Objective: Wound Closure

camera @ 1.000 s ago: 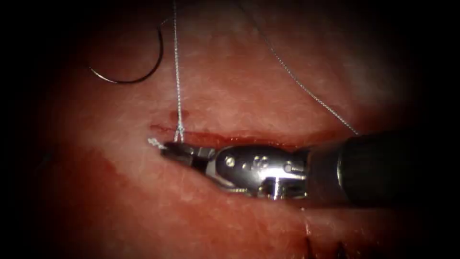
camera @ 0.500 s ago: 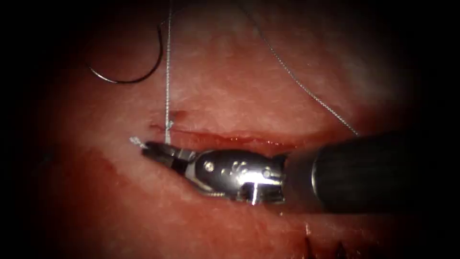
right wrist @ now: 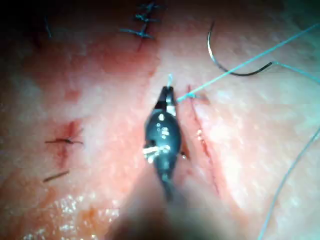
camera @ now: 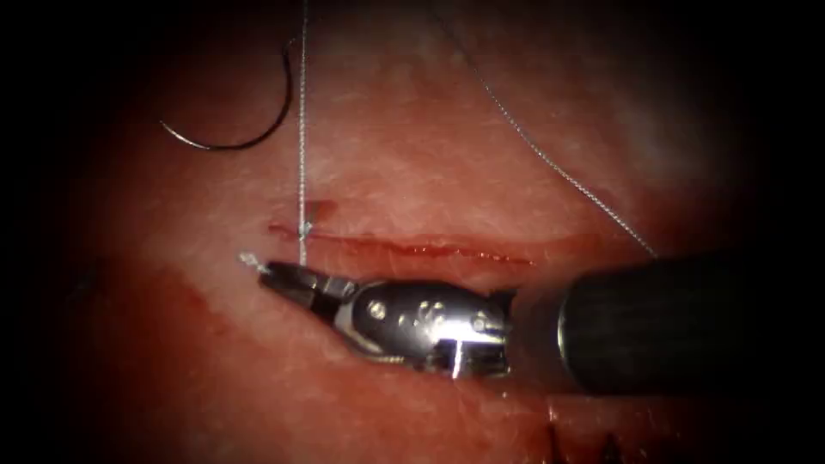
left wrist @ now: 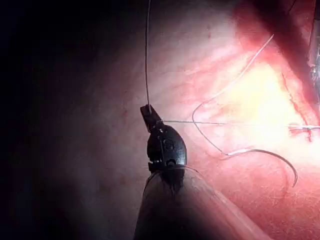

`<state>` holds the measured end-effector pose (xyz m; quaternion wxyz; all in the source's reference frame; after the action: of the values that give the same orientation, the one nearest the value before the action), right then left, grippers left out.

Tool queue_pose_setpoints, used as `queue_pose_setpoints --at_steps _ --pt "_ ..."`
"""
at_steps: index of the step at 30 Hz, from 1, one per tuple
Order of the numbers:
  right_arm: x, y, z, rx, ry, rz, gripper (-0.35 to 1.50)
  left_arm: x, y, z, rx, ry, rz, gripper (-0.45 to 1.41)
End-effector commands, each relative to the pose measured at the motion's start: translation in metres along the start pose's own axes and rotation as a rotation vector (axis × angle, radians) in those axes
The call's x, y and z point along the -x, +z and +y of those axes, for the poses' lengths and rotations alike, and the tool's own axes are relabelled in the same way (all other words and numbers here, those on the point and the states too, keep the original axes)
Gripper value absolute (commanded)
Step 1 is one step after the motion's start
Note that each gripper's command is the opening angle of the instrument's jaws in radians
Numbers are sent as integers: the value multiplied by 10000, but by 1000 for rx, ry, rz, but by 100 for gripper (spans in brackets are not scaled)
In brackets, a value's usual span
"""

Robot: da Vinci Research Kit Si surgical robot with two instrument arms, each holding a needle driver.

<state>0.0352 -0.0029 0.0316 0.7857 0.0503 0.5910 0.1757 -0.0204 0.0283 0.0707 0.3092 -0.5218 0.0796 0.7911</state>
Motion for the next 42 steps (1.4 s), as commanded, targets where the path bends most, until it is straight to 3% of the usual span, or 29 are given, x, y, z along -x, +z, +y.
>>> queue_pose_setpoints --at_steps 1,26,32,37,42 --pt "12 6 -17 -9 5 -5 -35 6 4 5 1 -2 0 -45" --pt "20 4 -44 -40 3 -45 -35 -5 7 -6 -22 29 12 -45" --pt "20 4 -42 -33 4 -47 -35 -5 7 -6 -20 30 14 -45" --pt "7 2 -25 -12 23 -17 -35 -3 1 9 25 -13 42 -45" --pt "-17 -13 -13 24 55 13 37 -18 -18 44 100 -73 68 -45"
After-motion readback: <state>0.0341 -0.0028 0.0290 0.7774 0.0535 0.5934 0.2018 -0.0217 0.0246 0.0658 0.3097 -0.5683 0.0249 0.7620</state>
